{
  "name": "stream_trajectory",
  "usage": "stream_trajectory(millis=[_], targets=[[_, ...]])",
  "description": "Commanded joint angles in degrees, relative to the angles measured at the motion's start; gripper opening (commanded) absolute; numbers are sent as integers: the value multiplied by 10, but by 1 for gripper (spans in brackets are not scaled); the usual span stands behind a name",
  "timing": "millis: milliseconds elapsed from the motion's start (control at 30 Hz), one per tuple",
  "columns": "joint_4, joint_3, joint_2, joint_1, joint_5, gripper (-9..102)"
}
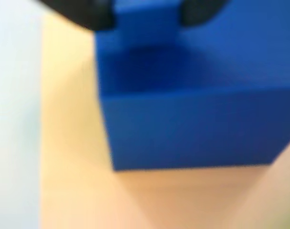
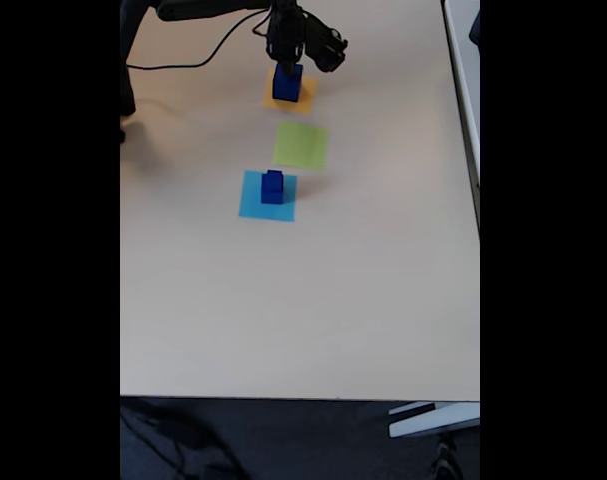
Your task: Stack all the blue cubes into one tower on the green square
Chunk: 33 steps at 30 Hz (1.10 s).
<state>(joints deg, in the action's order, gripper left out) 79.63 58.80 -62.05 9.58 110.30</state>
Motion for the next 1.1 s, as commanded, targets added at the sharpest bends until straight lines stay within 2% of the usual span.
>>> stream_trajectory(millis=[0,300,733,1067], targets=[[-8,-21,-73,-24,-30,0],[-18,-28,-120,-88,-119,0],[-71,59,-172,-214,-288,0],[-77,84,-180,-288,-363,0]])
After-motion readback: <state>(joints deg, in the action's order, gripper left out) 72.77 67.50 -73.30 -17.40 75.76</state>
